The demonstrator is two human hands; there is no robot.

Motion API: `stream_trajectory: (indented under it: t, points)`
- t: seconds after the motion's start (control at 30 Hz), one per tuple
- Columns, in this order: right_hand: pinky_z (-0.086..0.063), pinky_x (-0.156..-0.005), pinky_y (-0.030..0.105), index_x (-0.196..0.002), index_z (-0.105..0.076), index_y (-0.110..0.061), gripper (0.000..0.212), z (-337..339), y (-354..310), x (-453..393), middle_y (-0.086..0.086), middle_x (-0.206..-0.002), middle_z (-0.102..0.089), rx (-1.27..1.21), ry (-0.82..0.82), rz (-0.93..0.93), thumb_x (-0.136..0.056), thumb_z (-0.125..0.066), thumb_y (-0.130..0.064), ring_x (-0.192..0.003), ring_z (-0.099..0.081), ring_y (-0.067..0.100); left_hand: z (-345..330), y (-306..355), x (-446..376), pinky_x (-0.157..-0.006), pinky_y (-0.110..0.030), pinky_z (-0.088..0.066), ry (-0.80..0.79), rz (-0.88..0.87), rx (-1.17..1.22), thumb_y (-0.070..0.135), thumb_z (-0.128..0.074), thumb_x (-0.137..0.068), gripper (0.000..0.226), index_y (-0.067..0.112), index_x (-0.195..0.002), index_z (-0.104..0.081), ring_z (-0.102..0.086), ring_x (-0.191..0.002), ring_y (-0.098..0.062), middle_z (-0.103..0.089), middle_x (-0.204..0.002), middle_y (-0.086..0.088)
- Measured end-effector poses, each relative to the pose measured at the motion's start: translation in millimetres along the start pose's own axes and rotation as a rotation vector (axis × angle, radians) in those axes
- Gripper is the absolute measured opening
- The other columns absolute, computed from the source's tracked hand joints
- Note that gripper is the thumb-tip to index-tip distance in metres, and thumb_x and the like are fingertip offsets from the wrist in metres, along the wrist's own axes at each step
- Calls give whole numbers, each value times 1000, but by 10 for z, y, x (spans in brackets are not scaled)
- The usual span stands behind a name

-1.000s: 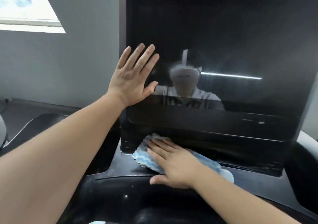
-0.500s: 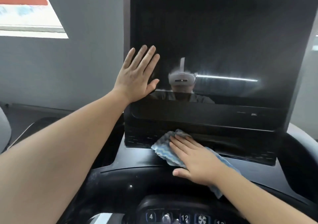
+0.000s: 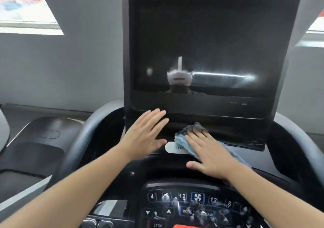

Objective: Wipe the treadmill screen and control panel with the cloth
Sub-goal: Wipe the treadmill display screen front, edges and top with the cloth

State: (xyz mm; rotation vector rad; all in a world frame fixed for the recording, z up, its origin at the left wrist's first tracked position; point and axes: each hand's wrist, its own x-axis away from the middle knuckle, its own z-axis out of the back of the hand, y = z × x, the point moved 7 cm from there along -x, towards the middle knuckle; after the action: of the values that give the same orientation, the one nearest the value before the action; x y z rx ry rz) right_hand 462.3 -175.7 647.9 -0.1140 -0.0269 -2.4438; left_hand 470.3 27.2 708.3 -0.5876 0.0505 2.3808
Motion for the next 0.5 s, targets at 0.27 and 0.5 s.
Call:
stream_trajectory:
  t: [0.27,0.5]
  points:
    - [6,-124,35,-159,-14,-15,100,65,-621,-409,2,-167,-6,-88,33,127,-85,0,-80,-154,1,16,-160,214,341,-112,-41,-40,-94,313,169,46,-48,-96,55,10,-137,-53,-44,-136,-23,-50,-145,-8]
    - [3,-121,33,-159,-12,-21,87,-196,650,741,-4,-165,-3,-147,79,-193,-93,-3,-76,-154,-3,17,-445,564,222,-111,-30,-33,-275,257,177,59,-37,-96,61,18,-138,-52,-50,-129,-20,-52,-142,-1]
